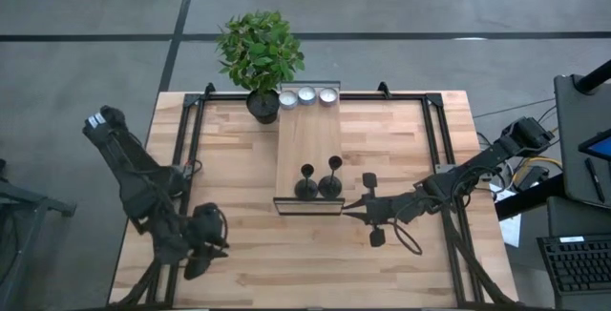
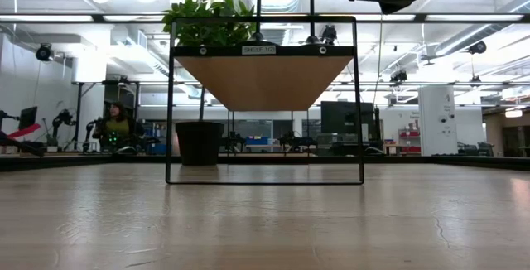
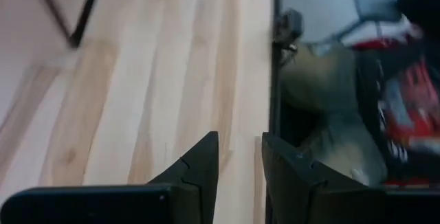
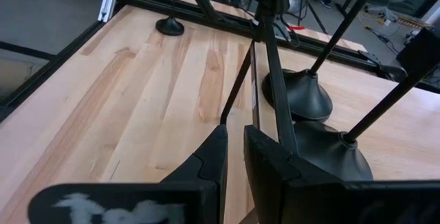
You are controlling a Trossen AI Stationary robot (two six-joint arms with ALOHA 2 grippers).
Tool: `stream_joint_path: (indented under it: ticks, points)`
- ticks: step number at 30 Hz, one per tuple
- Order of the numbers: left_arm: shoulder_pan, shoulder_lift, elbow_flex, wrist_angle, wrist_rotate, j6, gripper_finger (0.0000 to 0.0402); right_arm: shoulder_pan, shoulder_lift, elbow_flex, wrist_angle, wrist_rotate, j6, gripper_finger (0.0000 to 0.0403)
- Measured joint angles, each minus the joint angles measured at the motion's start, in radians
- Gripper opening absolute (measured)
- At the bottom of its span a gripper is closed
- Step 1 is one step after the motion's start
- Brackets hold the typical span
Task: Pick & Place candle stick holders
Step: Put the black candle holder on the shelf
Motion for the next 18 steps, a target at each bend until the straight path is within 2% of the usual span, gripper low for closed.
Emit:
stream_joint_path:
  ticks: [2, 5, 9, 14, 18]
  points:
    - [-0.001, 0.005, 0.0, -0.002, -0.035, -0.062, 0.0107, 0.0, 0.0, 0.0, 0.0, 0.0, -0.001, 0.0043]
    - [0.0, 0.021, -0.002, 0.016, -0.073, -0.045, 0.0107, 0.0, 0.0, 0.0, 0.0, 0.0, -0.001, 0.0043]
    - [0.0, 0.024, -0.011, -0.03, 0.05, -0.133, 0.0107, 0.0, 0.0, 0.0, 0.0, 0.0, 0.004, 0.0043]
    - [0.002, 0.01, -0.009, -0.089, 0.119, -0.231, 0.0107, 0.0, 0.0, 0.0, 0.005, 0.0, -0.004, 0.0043]
    - [0.012, 0.001, -0.009, -0.135, 0.231, -0.288, 0.0107, 0.0, 0.0, 0.0, 0.022, 0.0, -0.004, 0.0043]
